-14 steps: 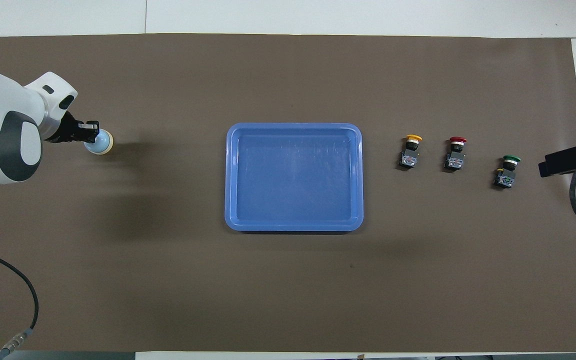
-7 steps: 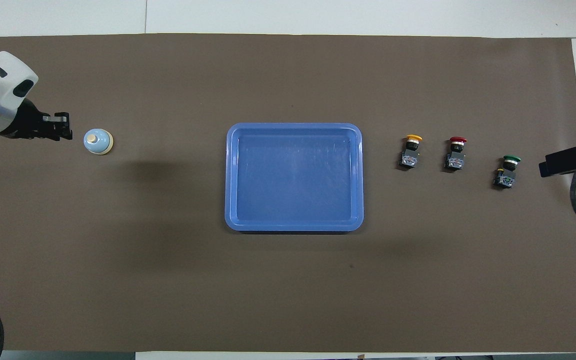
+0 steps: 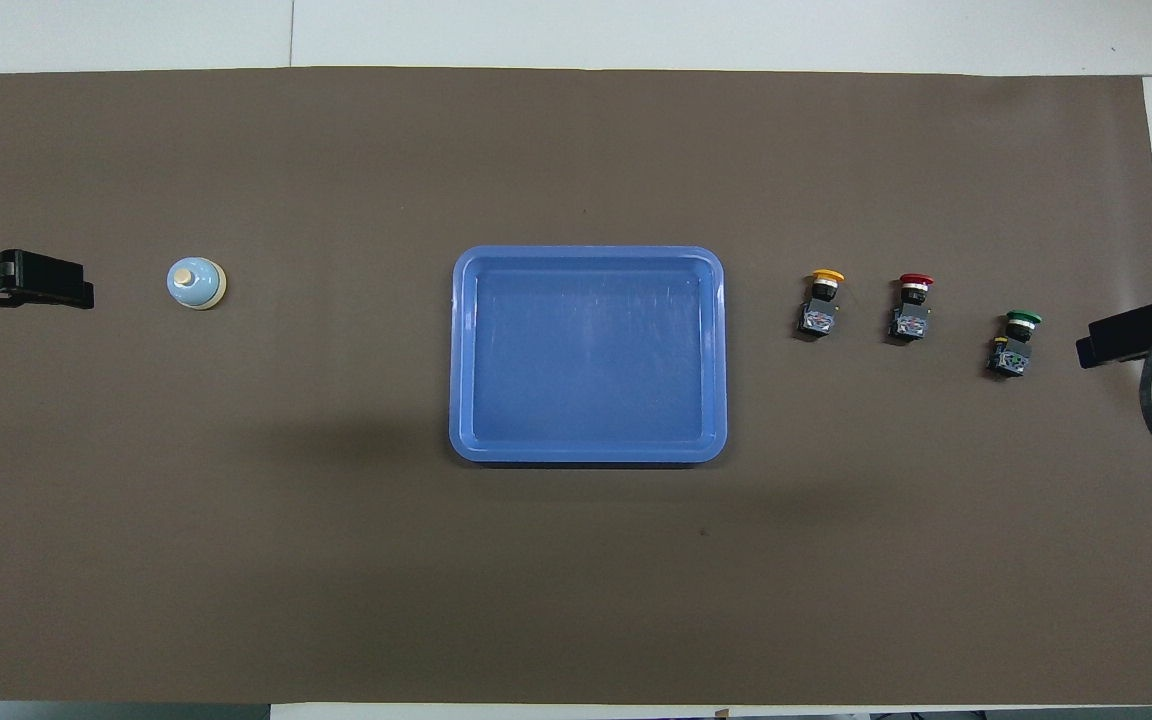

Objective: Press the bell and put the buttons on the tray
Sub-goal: 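Reach the right gripper to the yellow-capped button and grasp it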

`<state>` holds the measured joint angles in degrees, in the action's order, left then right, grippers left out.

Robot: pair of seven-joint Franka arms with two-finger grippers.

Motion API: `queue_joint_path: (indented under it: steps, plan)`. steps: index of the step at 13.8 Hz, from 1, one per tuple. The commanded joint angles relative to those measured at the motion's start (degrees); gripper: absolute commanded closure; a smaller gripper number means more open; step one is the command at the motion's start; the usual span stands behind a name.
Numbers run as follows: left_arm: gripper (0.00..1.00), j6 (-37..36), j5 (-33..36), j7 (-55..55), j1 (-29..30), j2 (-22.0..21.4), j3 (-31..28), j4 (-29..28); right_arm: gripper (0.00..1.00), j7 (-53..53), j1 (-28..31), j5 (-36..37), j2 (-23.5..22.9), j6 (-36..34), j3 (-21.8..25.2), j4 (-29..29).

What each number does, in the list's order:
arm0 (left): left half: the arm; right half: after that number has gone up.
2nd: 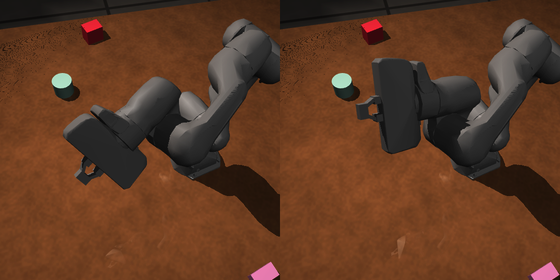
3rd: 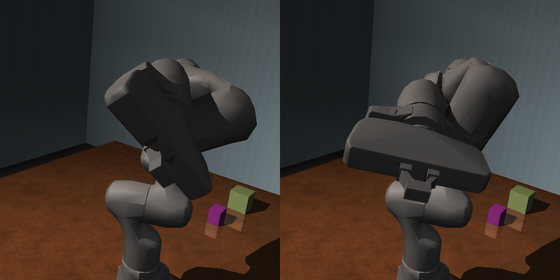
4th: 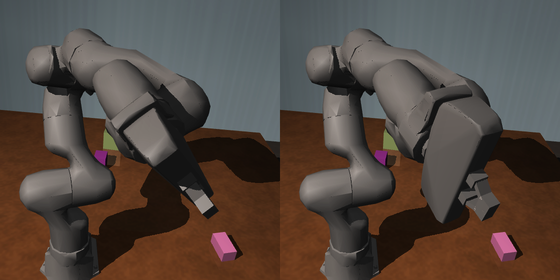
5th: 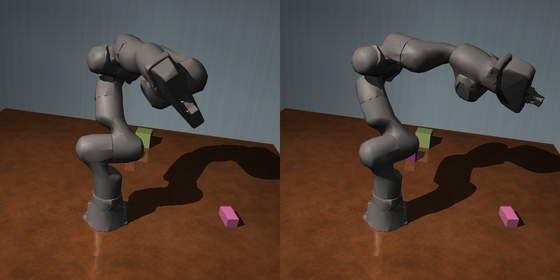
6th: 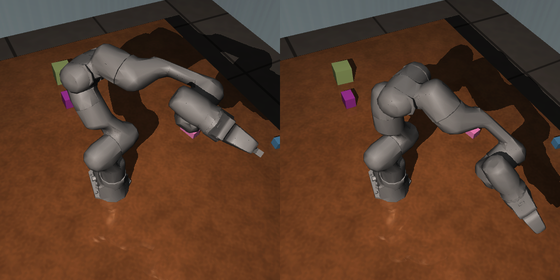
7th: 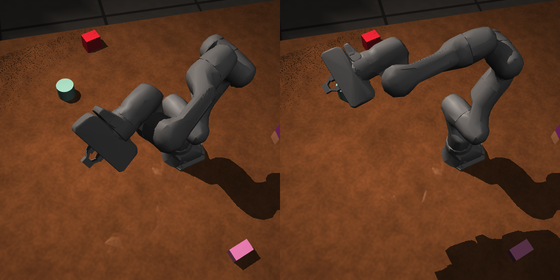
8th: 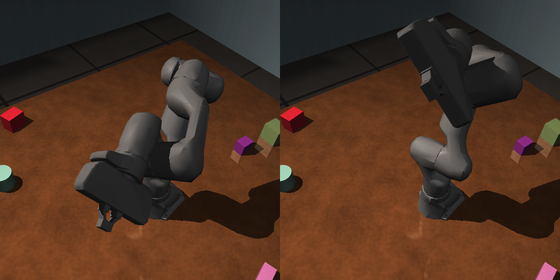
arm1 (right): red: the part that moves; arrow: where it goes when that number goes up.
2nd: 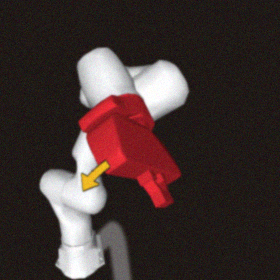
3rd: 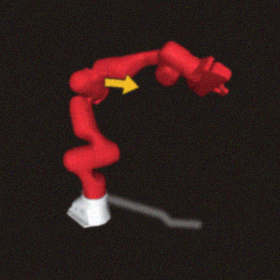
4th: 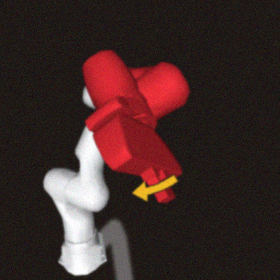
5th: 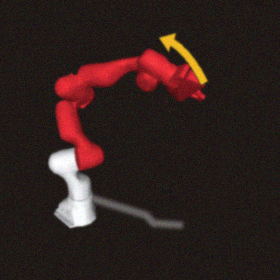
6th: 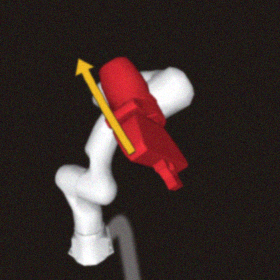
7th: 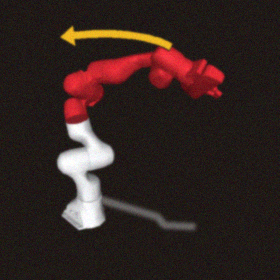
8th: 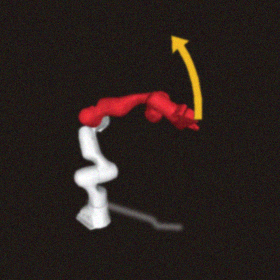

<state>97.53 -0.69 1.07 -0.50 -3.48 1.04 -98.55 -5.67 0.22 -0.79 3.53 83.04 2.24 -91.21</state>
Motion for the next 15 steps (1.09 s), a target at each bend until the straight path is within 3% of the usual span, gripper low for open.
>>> queue_joint_path:
  steps: [1, 4, 10, 15]
  plan:
    - [0.0, -5.06, -0.19, 0.51, -0.47, -0.22, 0.19, 3.09, 0.0, -1.1, 0.22, -0.26, 1.13, -0.77, -0.4, -1.07]
    - [0.0, -6.47, -0.19, 0.33, -0.73, -0.22, 0.19, 2.58, 0.0, 0.47, -0.04, -0.17, 2.7, 2.72, -0.83, -4.83]
    - [0.0, -6.39, -0.19, 0.33, -0.12, -1.18, -0.07, 1.26, 0.0, 12.95, -5.4, -0.17, 2.36, 23.18, -1.37, -19.15]
    - [0.0, -6.3, -0.1, 0.33, -0.03, -1.1, -0.16, 1.35, 0.0, 20.43, -8.65, -0.17, -8.87, 38.47, -1.37, -21.37]
